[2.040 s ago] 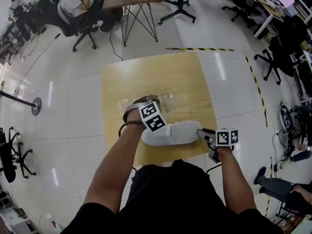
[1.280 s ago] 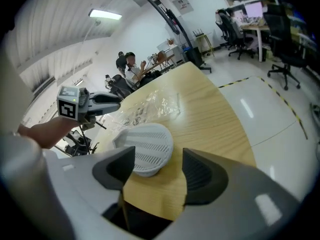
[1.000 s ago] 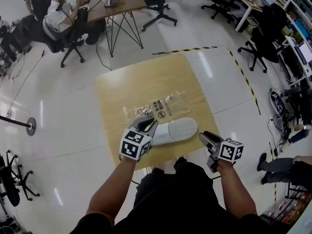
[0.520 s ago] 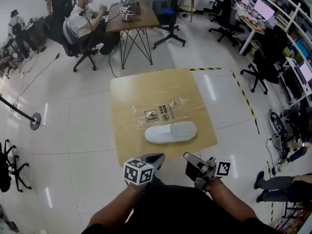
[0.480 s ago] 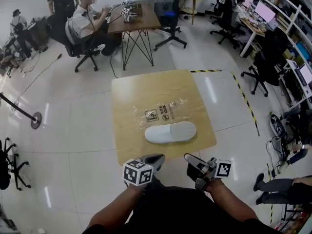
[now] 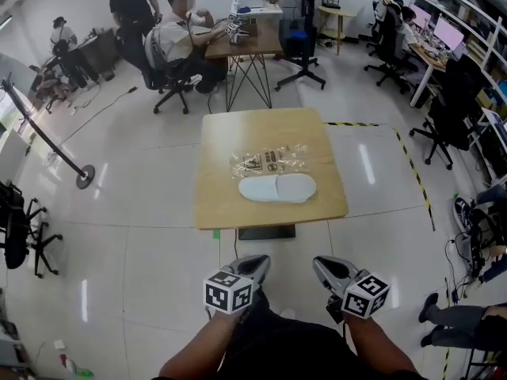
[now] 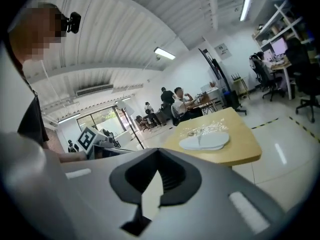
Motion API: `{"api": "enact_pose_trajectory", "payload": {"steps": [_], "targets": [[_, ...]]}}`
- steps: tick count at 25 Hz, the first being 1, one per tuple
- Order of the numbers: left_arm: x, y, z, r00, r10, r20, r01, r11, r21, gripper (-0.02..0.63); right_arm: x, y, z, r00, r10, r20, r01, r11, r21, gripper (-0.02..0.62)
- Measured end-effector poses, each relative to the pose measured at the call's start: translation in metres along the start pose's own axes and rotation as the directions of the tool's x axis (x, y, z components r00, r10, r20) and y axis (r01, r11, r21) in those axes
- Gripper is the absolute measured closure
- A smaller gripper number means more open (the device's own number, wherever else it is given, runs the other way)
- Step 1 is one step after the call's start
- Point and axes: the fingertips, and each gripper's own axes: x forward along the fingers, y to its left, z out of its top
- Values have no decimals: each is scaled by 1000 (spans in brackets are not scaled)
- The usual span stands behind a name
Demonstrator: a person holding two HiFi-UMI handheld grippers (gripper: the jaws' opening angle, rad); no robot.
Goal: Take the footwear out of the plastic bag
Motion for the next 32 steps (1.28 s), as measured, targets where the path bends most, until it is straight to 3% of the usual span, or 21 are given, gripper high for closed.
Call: {"api": "enact_pose_trajectory", "payload": {"steps": [7, 17, 32], "targets": [[-41, -56, -50, 999, 33, -31, -30, 997, 69, 598, -42, 39, -42, 997, 50, -57, -53, 997, -48, 595], [-58, -63, -32, 998, 57, 34, -60, 994, 88, 599, -55, 37, -39, 998, 2, -66, -7, 997, -78, 595], [-62, -68, -39, 996, 78, 39, -81, 992, 98, 599, -62, 26, -49, 997, -28, -68, 25, 998, -57, 595]]}}
